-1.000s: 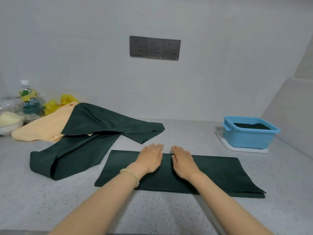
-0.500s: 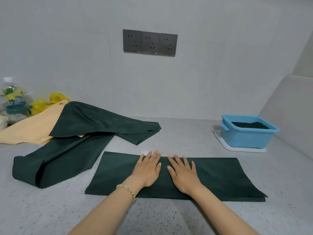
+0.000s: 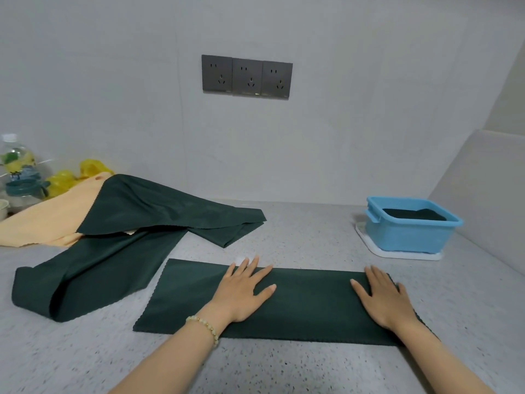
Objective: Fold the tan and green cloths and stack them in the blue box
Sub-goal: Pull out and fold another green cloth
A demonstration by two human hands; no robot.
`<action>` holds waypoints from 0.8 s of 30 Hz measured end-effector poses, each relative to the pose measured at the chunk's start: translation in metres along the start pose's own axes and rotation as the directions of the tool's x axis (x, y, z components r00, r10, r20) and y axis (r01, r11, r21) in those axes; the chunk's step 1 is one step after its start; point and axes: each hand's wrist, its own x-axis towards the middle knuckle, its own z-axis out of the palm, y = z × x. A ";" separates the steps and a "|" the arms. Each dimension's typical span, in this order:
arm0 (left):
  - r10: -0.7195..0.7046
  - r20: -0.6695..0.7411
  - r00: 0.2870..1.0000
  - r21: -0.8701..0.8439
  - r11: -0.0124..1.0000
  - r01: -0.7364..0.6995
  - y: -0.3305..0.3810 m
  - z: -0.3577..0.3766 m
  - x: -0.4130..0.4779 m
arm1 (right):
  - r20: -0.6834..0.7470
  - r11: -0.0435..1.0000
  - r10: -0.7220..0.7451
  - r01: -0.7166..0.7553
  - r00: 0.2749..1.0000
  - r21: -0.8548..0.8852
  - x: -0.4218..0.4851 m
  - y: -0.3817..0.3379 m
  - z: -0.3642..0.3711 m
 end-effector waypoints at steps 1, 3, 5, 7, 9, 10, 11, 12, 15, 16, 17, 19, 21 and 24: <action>-0.001 -0.001 1.000 0.000 1.000 0.001 0.000 -0.001 0.001 | 0.005 1.000 0.019 -0.019 1.000 -0.012 0.003 0.005 -0.003; 0.000 0.010 1.000 -0.002 1.000 0.000 0.000 -0.002 0.001 | 0.037 0.998 0.050 -0.049 0.998 -0.041 0.007 0.008 -0.009; -0.003 0.010 1.000 0.001 1.000 0.003 0.000 -0.002 0.001 | 0.037 0.997 0.061 -0.059 0.997 -0.058 0.006 -0.001 -0.015; -0.001 0.016 1.000 0.003 1.000 0.001 0.001 0.000 0.001 | -0.023 0.999 0.004 -0.005 1.000 -0.049 0.000 -0.019 -0.016; -0.005 0.011 1.000 0.000 1.000 0.005 0.000 0.000 0.001 | -0.097 0.995 -0.095 0.096 0.991 0.003 -0.010 -0.051 -0.013; -0.005 0.009 1.000 -0.002 1.000 0.005 0.000 0.001 0.001 | -0.107 0.987 -0.149 0.155 0.983 0.045 -0.015 -0.069 -0.010; -0.003 0.008 1.000 -0.001 1.000 0.003 0.000 0.001 0.001 | -0.099 0.974 -0.206 0.214 0.974 0.079 -0.020 -0.086 -0.007; 0.000 0.006 1.000 0.002 1.000 0.000 -0.001 0.000 0.002 | -0.085 0.959 -0.257 0.265 0.963 0.097 -0.024 -0.103 -0.004; -0.003 0.001 1.000 0.002 1.000 0.003 -0.001 0.001 0.003 | -0.061 0.937 -0.336 0.340 0.940 0.080 -0.033 -0.130 0.010; -0.006 0.001 1.000 0.000 1.000 0.006 -0.002 0.001 0.003 | -0.054 0.937 -0.339 0.342 0.939 0.070 -0.035 -0.132 0.014; -0.006 0.002 1.000 -0.002 1.000 0.007 -0.002 0.001 0.004 | -0.041 0.940 -0.333 0.335 0.942 0.066 -0.036 -0.131 0.017; -0.005 0.002 1.000 -0.005 1.000 0.005 -0.001 0.001 0.004 | -0.022 0.946 -0.314 0.314 0.949 0.074 -0.036 -0.127 0.020; 0.006 0.004 1.000 -0.012 1.000 -0.006 -0.001 0.000 0.003 | -0.012 0.949 -0.307 0.307 0.952 0.069 -0.035 -0.123 0.021; 0.004 -0.001 1.000 -0.018 1.000 -0.004 -0.016 -0.004 -0.003 | -0.027 0.950 -0.304 0.305 0.952 0.065 -0.034 -0.124 0.023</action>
